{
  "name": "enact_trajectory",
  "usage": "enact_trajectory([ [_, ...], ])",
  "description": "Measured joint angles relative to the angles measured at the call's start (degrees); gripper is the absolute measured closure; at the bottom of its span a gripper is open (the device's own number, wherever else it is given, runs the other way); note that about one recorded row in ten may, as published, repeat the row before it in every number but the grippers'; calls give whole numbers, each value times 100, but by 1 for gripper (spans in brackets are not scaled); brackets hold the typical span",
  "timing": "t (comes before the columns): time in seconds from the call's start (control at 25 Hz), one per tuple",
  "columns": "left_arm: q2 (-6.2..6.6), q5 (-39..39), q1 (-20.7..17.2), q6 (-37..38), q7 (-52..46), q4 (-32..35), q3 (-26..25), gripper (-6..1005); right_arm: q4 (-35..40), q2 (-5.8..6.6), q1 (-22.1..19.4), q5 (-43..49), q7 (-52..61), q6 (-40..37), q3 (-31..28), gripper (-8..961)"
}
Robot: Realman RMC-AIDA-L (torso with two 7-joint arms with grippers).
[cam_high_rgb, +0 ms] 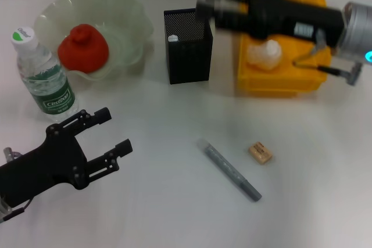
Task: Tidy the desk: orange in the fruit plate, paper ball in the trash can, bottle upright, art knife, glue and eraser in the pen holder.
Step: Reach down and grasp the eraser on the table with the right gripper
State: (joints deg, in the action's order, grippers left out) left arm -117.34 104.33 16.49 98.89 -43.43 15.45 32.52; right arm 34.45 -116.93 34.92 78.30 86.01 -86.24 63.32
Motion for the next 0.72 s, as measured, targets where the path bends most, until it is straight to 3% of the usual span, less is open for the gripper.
enact_trajectory([
  [0.44,22,105,14,8,-18,11,128,241,1417,68,54,3420,1149,-737,-223,192],
  [0.72,43,262,61,1,-23,12,220,241,2074,-65,351,4983,1596,-1030,-172,193],
])
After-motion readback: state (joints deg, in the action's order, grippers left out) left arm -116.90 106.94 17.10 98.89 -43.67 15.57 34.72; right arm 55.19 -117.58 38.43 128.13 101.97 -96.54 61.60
